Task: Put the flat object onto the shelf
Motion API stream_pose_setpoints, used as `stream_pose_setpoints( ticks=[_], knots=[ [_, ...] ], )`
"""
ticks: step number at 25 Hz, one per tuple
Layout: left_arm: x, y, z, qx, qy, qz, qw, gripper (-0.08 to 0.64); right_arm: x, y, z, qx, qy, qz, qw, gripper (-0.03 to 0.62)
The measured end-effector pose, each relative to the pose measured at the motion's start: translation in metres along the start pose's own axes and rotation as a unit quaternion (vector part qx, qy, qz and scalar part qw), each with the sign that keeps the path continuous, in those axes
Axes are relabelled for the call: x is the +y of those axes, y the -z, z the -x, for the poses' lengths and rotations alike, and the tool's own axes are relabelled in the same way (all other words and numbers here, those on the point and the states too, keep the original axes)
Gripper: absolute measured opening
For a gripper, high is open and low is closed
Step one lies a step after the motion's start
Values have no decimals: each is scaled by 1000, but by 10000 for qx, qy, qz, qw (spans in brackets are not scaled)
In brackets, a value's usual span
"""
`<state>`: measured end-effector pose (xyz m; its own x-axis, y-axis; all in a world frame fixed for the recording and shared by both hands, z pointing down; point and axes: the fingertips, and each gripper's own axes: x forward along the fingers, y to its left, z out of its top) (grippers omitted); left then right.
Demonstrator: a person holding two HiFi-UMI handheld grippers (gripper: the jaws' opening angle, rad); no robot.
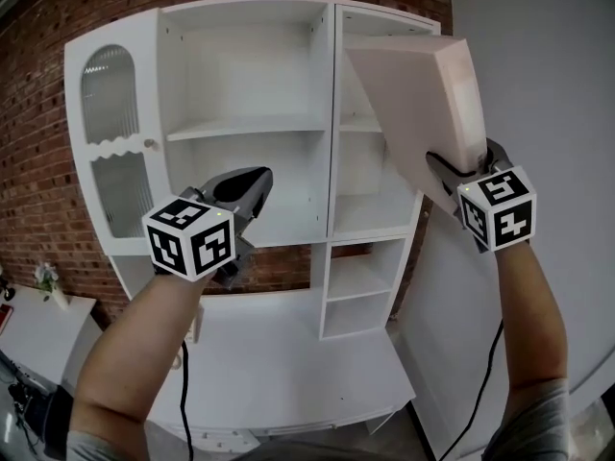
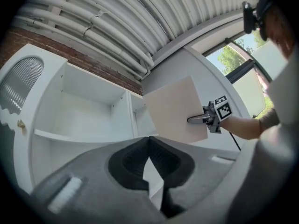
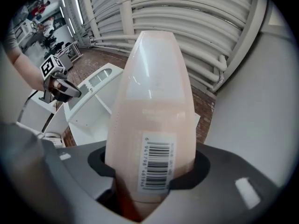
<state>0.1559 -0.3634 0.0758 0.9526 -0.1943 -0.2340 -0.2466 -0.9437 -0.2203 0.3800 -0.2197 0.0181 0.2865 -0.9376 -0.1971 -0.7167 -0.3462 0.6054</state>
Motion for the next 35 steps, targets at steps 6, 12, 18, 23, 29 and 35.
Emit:
stream_pose_setpoints(
  ticks=[6,12,18,23,29,35],
  knots=[
    [15,-36,-26,-1,-96,-201,9998,0,-34,-30,-33,-77,112,239,9996,282],
    [35,-77,-47,-54,-272,-418,9987,0,-55,-39,-63,-12,225,496,9985,282],
    [49,-111,-64,-134,-407,-561,9975,0,-76,-38,-85,60,365,604,9975,282],
    [52,-132,-74,-255,-460,-670,9964,0,-85,-34,-97,94,373,747,9965,282],
    [60,-137,-86,-217,-553,-694,9958,0,-87,-33,-115,162,356,920,9950,282],
    [65,-132,-95,-184,-589,-691,9957,0,-94,-31,-124,206,455,902,9947,281]
  ],
)
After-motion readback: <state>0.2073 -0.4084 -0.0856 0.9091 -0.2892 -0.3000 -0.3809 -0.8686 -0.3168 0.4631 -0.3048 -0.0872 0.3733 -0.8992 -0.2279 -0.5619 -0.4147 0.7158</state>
